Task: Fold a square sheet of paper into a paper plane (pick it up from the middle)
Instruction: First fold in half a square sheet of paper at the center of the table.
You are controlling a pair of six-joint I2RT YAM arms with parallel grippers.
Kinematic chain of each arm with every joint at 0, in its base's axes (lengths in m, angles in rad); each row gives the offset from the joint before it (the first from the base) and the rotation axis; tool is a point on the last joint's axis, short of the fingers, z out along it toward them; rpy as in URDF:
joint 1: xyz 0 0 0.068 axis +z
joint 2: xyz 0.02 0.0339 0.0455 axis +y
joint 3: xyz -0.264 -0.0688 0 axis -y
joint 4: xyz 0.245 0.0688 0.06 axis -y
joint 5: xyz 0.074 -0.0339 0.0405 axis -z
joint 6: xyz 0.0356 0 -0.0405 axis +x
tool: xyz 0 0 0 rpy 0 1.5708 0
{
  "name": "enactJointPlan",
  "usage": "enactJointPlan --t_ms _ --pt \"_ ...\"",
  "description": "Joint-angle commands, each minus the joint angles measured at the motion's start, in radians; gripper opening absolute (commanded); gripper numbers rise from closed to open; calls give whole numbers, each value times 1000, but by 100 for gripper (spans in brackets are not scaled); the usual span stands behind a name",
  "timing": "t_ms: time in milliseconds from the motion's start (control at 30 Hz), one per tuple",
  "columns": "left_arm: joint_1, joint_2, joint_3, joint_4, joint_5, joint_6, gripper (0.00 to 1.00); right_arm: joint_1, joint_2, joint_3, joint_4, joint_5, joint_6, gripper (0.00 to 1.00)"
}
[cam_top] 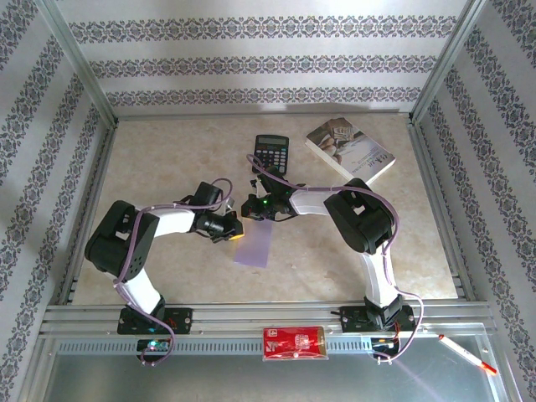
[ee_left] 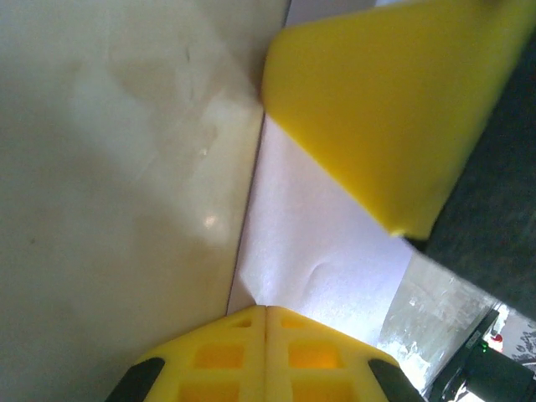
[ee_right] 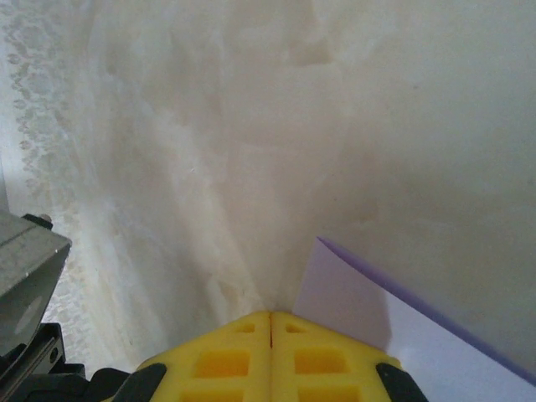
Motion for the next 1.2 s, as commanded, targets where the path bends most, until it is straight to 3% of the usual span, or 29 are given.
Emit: enactJointPlan --t_ms 0,1167 --pt "-17 -9 -76 -67 37 -12 0 -16 45 -35 -68 80 -15 0" --pt "-120 -186 -394 16 95 -115 0 -10 63 -21 -87 104 -16 0"
